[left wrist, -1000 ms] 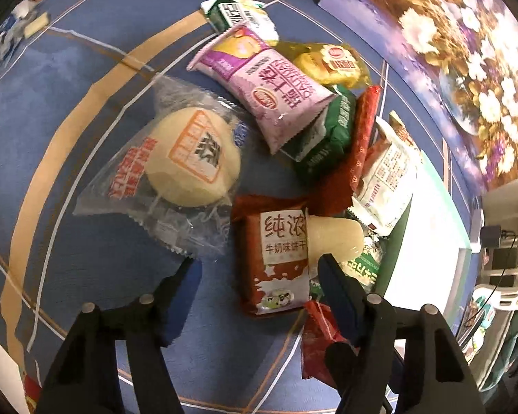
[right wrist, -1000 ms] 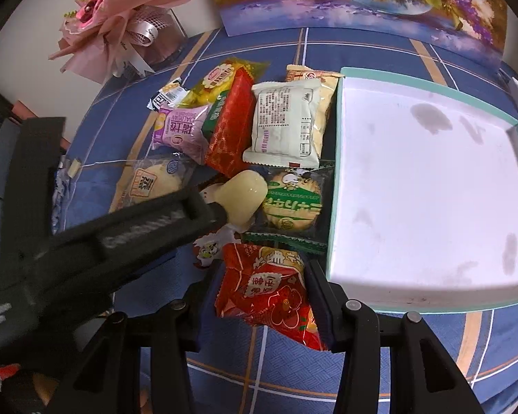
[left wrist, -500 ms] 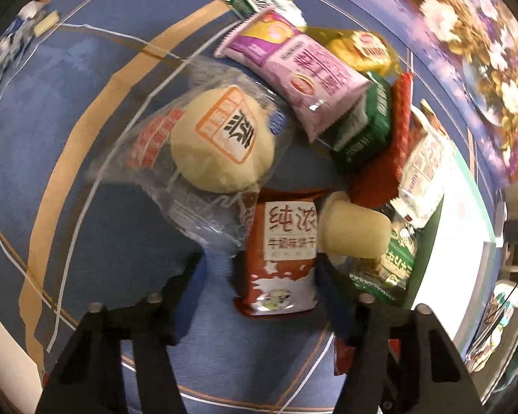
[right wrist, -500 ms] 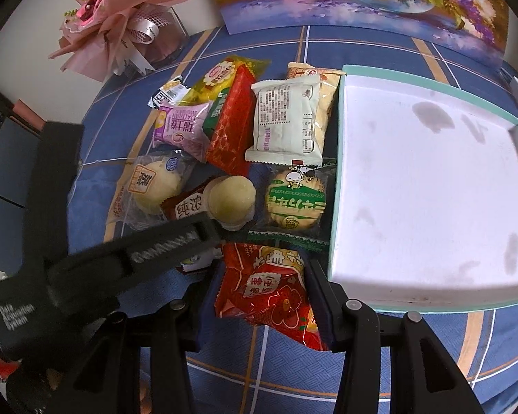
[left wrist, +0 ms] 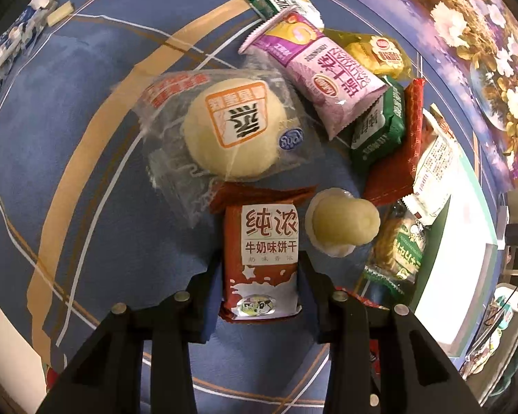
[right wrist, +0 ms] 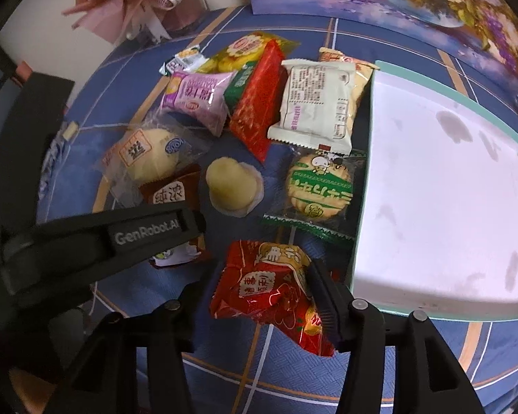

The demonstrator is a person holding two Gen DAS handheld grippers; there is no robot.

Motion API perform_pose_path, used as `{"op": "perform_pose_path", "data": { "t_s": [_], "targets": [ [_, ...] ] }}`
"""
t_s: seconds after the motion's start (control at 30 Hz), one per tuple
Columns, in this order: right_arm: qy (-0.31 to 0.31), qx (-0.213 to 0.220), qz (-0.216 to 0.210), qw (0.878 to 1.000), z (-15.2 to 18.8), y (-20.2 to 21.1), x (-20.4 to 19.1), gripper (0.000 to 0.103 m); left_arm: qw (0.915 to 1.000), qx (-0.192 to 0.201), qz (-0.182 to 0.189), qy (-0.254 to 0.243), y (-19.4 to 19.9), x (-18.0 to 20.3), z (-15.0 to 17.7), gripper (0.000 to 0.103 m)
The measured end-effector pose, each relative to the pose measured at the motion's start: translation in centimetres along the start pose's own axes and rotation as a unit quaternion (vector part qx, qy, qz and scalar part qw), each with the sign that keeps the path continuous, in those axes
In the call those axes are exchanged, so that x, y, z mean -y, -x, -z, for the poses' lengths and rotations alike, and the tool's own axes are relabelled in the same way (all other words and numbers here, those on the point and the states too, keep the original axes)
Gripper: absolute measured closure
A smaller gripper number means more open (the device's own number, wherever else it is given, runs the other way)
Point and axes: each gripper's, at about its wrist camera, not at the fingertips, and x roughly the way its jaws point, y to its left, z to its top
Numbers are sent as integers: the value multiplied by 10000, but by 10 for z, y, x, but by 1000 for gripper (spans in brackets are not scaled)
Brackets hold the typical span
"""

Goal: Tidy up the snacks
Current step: 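Grasp the red milk-biscuit packet with the left tool while the right tool grasps the red pastry bag, then carry both packets into the white tray and open both tools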

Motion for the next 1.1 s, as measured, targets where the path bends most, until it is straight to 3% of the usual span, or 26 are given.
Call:
{"op": "perform_pose_path", "data": {
  "t_s": [0.43,0.6,0.83,1.1],
  "targets": [
    [-241,-496,-145,9984,7,-15,4,42,9998,-45,101,149,-7,-28,12,62],
    [-191,-500,-96,9985,12,-21,3,41,9997,-60,148,210,-6,-34,19,62],
    [-101,-311,32,9995,16,-16,0,49,9996,-82,187,203,-6,-36,27,62],
    [-121,-174,-142,9997,15,-1,3,54,9995,44,220,228,4,-34,27,62]
  ]
}}
